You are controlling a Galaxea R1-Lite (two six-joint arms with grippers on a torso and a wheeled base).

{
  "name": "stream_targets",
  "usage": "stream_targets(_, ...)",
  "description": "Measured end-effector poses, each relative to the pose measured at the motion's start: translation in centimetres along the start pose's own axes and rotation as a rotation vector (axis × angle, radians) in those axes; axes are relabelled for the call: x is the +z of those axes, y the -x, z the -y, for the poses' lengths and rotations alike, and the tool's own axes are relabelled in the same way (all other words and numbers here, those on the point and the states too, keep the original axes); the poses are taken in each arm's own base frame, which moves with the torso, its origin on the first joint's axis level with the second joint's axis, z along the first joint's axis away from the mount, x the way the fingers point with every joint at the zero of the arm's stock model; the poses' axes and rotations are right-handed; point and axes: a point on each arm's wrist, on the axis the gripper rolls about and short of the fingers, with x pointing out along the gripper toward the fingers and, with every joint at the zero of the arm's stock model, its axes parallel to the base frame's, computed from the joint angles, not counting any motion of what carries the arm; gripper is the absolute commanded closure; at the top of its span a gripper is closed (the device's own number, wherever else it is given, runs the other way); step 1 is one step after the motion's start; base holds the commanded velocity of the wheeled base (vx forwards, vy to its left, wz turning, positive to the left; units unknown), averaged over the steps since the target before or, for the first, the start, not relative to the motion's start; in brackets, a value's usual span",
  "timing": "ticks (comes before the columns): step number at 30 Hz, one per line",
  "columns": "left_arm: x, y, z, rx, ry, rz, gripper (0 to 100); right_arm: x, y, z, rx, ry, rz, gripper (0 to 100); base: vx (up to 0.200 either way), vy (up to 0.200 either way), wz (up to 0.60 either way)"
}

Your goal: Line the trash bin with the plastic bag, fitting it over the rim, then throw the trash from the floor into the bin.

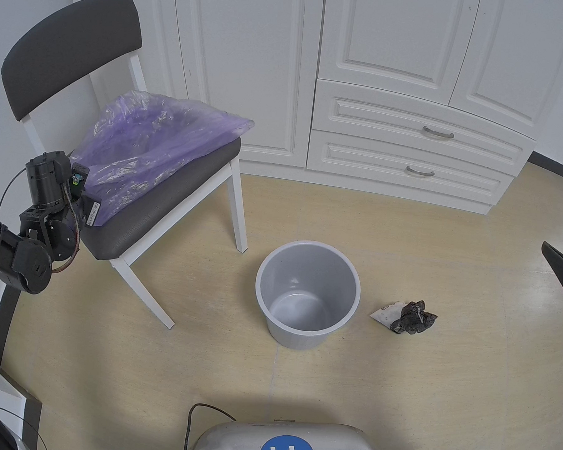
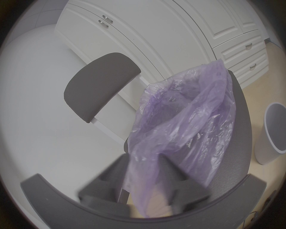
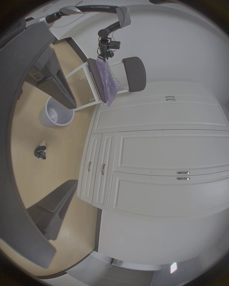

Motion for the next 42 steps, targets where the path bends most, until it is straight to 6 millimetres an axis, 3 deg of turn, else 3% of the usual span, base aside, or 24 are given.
stream_targets(8, 0.3, 0.3, -0.2, 0.006, 0.024, 0.02, 100, -0.1, -0.1, -0.1, 0.013, 0.003, -0.004, 0, 0.0, 0.0, 0.0)
stream_targets(21, 0.3, 2.4, -0.1, -0.037, 0.12, 0.122, 100, 0.6, 0.5, -0.2, 0.011, 0.006, 0.034, 0, 0.0, 0.0, 0.0)
stream_targets(31, 3.8, 6.3, -0.4, -0.26, 0.263, 0.306, 100, 1.6, 1.3, -0.2, 0.0, 0.009, 0.104, 0, 0.0, 0.0, 0.0)
stream_targets(42, 4.6, 8.3, -0.6, -0.415, 0.389, 0.339, 100, 2.3, -0.1, -1.2, 0.015, -0.072, 0.153, 0, 0.0, 0.0, 0.0)
